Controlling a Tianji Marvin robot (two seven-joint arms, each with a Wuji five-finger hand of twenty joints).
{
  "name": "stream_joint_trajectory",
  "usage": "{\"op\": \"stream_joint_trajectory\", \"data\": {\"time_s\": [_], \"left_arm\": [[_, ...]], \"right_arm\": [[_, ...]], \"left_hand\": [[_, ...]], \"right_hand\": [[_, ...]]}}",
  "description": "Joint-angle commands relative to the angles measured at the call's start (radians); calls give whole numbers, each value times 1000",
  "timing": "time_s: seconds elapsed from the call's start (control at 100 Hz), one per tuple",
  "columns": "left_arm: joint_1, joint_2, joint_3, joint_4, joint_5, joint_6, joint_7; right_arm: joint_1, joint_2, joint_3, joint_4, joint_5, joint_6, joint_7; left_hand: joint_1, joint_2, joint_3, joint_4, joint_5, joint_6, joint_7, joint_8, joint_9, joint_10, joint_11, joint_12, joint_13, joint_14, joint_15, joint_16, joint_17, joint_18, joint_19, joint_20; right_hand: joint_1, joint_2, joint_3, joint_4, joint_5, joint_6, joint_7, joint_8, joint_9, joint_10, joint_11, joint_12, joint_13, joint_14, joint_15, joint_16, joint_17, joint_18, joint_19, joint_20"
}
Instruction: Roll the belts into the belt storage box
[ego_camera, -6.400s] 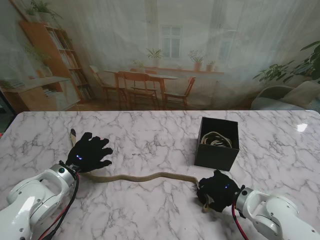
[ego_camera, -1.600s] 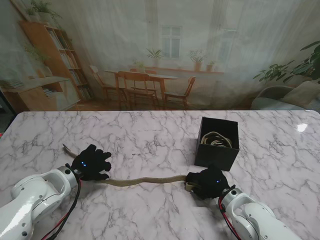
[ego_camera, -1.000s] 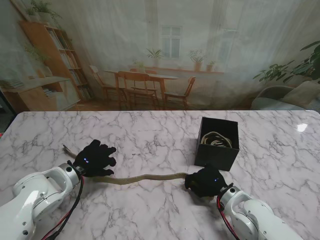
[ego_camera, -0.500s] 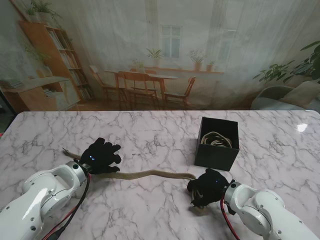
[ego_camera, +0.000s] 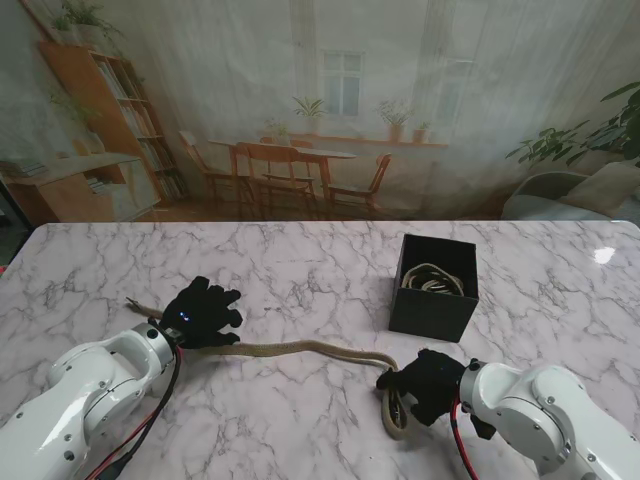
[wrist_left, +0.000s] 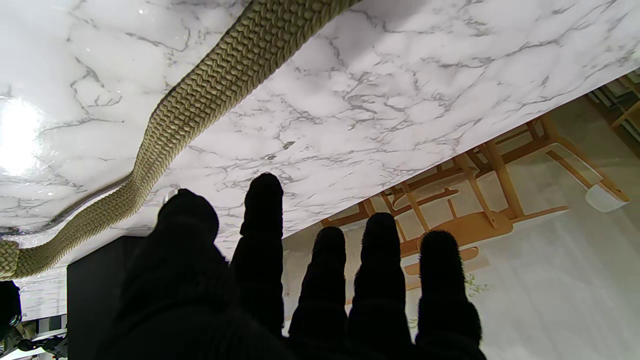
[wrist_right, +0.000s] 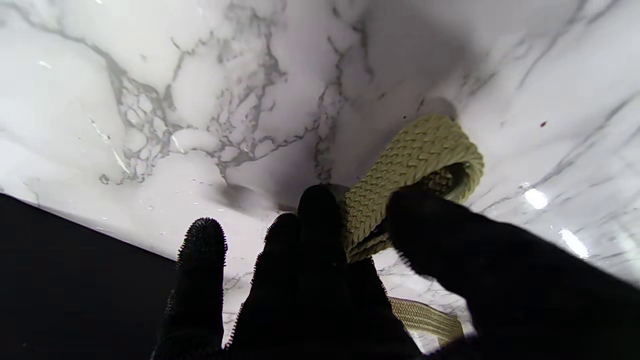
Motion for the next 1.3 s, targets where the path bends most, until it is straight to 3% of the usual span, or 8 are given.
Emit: {"op": "stream_joint_trajectory", "data": {"time_s": [0.0,0.22,0.36,0.52,0.79,1.07,1.17,1.29], "left_arm": [[1,-3,2,-1,-2,3,-12],[0,-3,5,-2,-6,2,-19],[0,-3,5,-3,-8,2,-23],[1,-3,5,-4,-9,4,-26],[1,-3,5,-5,-11,6,-30],[1,-3,6,-5,-12,7,-30],[1,-3,6,-5,-13,8,-30],[2,-3,5,-5,-12,8,-30]], "right_arm": [[-10,3,2,-15,-36,-6,-5],[-26,-7,-8,-13,-187,-7,-94],[-29,-13,-21,5,-228,25,-158],[-29,-15,-31,28,-250,43,-212],[-23,-19,-59,73,-243,81,-284],[-21,-21,-68,88,-219,92,-305],[-18,-22,-73,94,-197,99,-306],[-12,-24,-81,107,-167,112,-309]], "left_hand": [[-7,43,-15,-7,7,25,-12,9,19,19,-24,1,2,19,-6,-2,-19,42,-24,0],[-5,42,-15,-7,6,24,-13,11,19,18,-25,1,2,18,-6,-2,-18,42,-26,1],[-5,43,-15,-7,7,24,-13,11,19,19,-25,1,2,19,-6,-2,-18,42,-27,1],[-7,44,-15,-7,6,25,-14,11,18,18,-25,1,2,19,-6,-2,-19,43,-27,2],[-7,46,-15,-7,5,25,-15,11,15,19,-26,1,0,19,-6,-2,-20,42,-29,3],[-8,46,-15,-7,5,26,-16,10,13,19,-26,1,-1,19,-7,-2,-20,41,-30,4],[-8,46,-15,-7,5,25,-16,10,14,19,-26,1,-1,19,-7,-2,-21,42,-31,4],[-8,46,-15,-7,5,28,-16,10,13,20,-26,0,-2,20,-7,-2,-22,42,-32,4]], "right_hand": [[73,-58,113,29,29,81,47,43,-45,-40,-59,-8,15,-72,-56,-21,8,-34,-7,-13],[186,-47,-27,-65,108,-46,129,110,99,-146,-30,3,137,-83,-3,8,102,-78,46,16],[168,85,-247,-133,207,-141,196,104,208,-162,0,17,196,-58,40,33,142,-65,80,35],[199,92,-284,-215,282,-260,296,63,248,-172,94,72,232,-39,71,49,163,-47,105,46],[145,0,-397,-307,341,-478,623,69,56,26,201,169,243,157,169,161,167,128,155,91],[108,-15,-382,-306,435,-429,715,-15,-425,252,181,116,45,261,138,168,144,203,134,142],[121,-14,-364,-307,447,-408,770,-33,-451,265,164,101,33,278,127,144,136,234,111,126],[163,0,-348,-305,437,-382,792,-54,-242,132,221,118,81,259,141,137,140,243,107,116]]}}
